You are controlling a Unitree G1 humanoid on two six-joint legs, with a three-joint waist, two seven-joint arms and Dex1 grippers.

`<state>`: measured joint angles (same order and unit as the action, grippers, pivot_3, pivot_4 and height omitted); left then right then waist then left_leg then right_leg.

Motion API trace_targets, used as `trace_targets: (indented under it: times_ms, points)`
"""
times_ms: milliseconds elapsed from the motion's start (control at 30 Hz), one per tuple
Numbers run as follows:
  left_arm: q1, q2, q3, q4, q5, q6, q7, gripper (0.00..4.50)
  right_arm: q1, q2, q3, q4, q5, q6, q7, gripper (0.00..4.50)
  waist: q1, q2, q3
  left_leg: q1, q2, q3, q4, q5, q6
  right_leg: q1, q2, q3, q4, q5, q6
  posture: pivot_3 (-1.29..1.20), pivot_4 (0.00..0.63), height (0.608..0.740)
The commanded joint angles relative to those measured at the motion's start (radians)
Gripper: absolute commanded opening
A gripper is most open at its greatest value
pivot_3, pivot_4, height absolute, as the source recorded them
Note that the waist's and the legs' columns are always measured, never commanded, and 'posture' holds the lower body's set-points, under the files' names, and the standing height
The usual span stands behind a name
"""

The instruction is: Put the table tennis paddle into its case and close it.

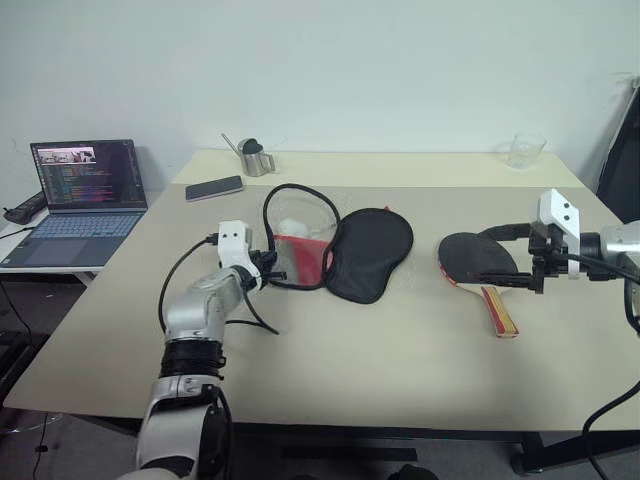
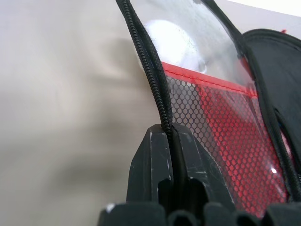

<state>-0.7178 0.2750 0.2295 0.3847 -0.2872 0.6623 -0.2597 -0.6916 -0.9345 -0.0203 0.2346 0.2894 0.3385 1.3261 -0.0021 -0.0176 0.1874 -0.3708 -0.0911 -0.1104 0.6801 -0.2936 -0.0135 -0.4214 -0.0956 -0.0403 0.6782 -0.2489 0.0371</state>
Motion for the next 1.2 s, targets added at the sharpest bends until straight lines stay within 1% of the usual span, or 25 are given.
trace_targets:
  times_ms: [33, 200, 600, 833, 1033, 1200]
  points:
    - [-0.007, -0.031, 0.013, -0.051, 0.001, -0.041, 0.058, 0.03, -0.003, -0.022, -0.035, -0.041, 0.017, 0.003, -0.004, 4.5, 0.0, 0.0, 0.0, 0.0, 0.0, 0.0, 0.0, 0.0, 0.0, 0.0, 0.0, 0.0, 0.0, 0.0, 0.0, 0.0, 0.15, 0.74]
    - [0.02, -0.075, -0.023, -0.109, 0.002, -0.031, 0.072, 0.03, 0.007, -0.023, -0.033, -0.049, 0.018, 0.006, -0.007, 4.5, 0.002, 0.0, 0.0, 0.0, 0.0, 0.0, 0.0, 0.0, 0.0, 0.0, 0.0, 0.0, 0.0, 0.0, 0.0, 0.0, 0.15, 0.74]
    - [0.063, -0.155, -0.038, -0.242, -0.005, 0.017, 0.163, 0.03, 0.04, -0.021, -0.041, -0.081, 0.03, 0.017, -0.022, 4.5, 0.004, -0.001, 0.0, 0.0, 0.0, 0.001, 0.0, 0.0, 0.0, 0.0, 0.0, 0.0, 0.0, 0.0, 0.0, 0.0, 0.15, 0.74]
    - [0.073, -0.198, -0.062, -0.257, -0.001, 0.033, 0.192, 0.03, 0.065, -0.031, -0.057, -0.108, 0.039, 0.03, -0.029, 4.5, 0.007, -0.001, 0.0, 0.0, 0.0, 0.001, 0.0, 0.0, 0.0, 0.0, 0.0, 0.0, -0.001, 0.0, 0.001, 0.0, 0.15, 0.74]
    - [0.073, -0.204, -0.077, -0.256, -0.001, 0.037, 0.192, 0.03, 0.085, -0.041, -0.075, -0.127, 0.041, 0.042, -0.036, 4.5, 0.01, -0.001, 0.0, 0.0, 0.0, 0.001, 0.0, 0.0, 0.0, 0.001, 0.0, 0.0, -0.001, 0.0, 0.001, 0.0, 0.15, 0.74]
    - [0.086, -0.183, -0.101, -0.279, -0.012, 0.076, 0.145, 0.03, 0.101, -0.046, -0.081, -0.144, 0.047, 0.053, -0.046, 4.5, 0.01, -0.001, 0.0, 0.0, 0.0, 0.001, 0.0, 0.0, 0.0, 0.001, 0.0, 0.0, -0.001, 0.0, 0.001, 0.0, 0.15, 0.74]
